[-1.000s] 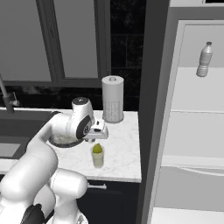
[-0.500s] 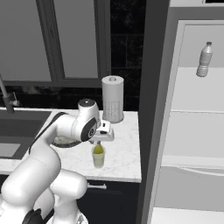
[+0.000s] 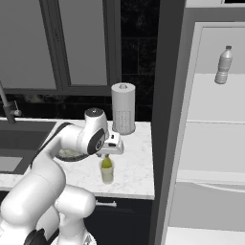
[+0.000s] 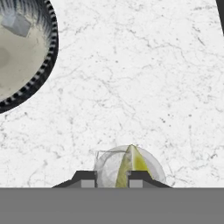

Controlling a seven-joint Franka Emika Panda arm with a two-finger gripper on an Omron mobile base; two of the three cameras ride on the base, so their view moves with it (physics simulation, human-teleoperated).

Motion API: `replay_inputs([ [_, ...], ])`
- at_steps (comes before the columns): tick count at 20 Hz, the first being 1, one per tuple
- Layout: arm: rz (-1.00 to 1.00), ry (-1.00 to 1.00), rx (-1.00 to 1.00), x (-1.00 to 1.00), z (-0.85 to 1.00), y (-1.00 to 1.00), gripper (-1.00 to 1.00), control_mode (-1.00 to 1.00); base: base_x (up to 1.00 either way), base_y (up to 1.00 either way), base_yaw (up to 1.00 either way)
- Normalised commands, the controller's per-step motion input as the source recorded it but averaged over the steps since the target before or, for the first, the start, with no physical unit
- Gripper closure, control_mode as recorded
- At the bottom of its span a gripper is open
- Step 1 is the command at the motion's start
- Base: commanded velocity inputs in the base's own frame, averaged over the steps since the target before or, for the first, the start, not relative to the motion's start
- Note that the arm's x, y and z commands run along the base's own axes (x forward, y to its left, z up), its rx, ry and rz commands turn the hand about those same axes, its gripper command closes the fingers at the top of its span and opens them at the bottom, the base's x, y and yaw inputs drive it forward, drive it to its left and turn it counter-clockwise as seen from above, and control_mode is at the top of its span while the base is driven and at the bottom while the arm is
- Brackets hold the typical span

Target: Grab a lemon wedge from the fridge and one ice cube from the ice bowl, and put them in the glass of lemonade.

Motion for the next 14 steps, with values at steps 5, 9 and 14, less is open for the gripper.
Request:
replay_inputs([
  [5,0.00,0.00,0.00,0.00,0.09,0.02,1.00,-1.00,0.00,0.00,0.00],
  [9,0.00,0.00,0.00,0.00,0.02,-0.02,1.00,-1.00,0.00,0.00,0.00],
  [14,0.00,-0.01,0.00,0.00,0.00,0.00,1.00,-1.00,0.00,0.00,0.00],
])
